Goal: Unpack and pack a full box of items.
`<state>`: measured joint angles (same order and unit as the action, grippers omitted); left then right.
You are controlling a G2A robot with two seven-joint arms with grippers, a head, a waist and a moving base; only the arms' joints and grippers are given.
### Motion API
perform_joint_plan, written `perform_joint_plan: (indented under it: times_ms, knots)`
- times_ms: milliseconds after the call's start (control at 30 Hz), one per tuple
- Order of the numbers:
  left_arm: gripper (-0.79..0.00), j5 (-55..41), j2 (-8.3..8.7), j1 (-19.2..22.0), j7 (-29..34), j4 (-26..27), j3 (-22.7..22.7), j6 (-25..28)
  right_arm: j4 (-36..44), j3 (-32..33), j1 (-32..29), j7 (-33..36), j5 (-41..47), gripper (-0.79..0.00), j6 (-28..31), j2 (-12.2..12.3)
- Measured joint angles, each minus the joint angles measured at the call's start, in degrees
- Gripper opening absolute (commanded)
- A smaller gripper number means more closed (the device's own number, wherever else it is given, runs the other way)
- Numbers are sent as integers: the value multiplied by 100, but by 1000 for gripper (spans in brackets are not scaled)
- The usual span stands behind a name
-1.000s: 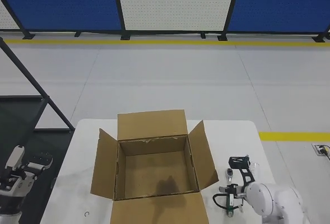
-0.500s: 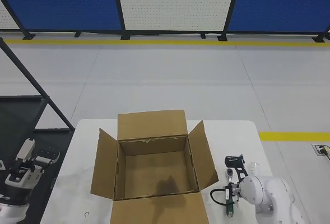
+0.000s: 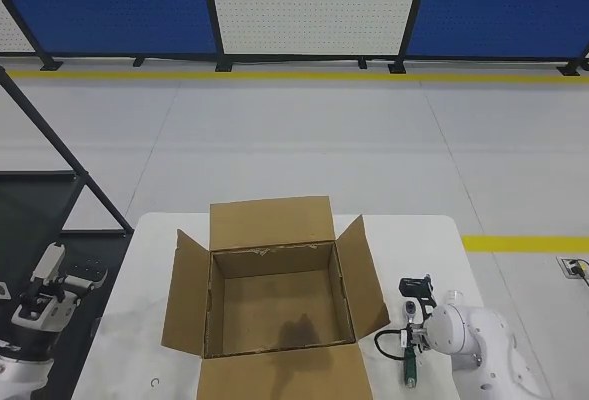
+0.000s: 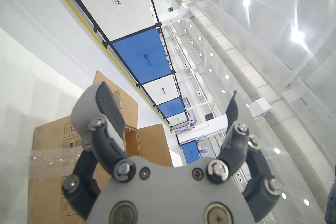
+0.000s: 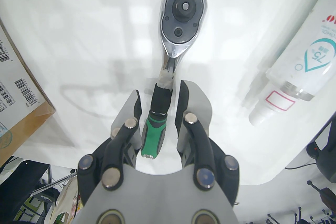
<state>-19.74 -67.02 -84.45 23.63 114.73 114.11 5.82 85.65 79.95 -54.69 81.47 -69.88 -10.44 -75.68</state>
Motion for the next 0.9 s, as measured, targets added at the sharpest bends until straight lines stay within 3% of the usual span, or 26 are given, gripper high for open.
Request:
perform_joint_plan:
  times_ms: [133,367,500,700,900]
  knots:
    - [0,15,7,9,-12,-3,-9,-7,-72,-17,22,-12,32,-582,-6,6]
    - [0,5,16,8,-30,-13,-9,-3,-240,-29,68,-29,92,-619,-13,19]
    - [0,-19,21,-17,-41,-11,19,8,-314,-34,78,-38,125,-785,-16,28]
    - [0,-79,24,-80,-55,24,85,45,-108,57,-4,-114,151,-785,-146,52]
    - [0,-201,25,-164,-22,80,152,126,952,349,-332,-13,-13,-785,-390,116]
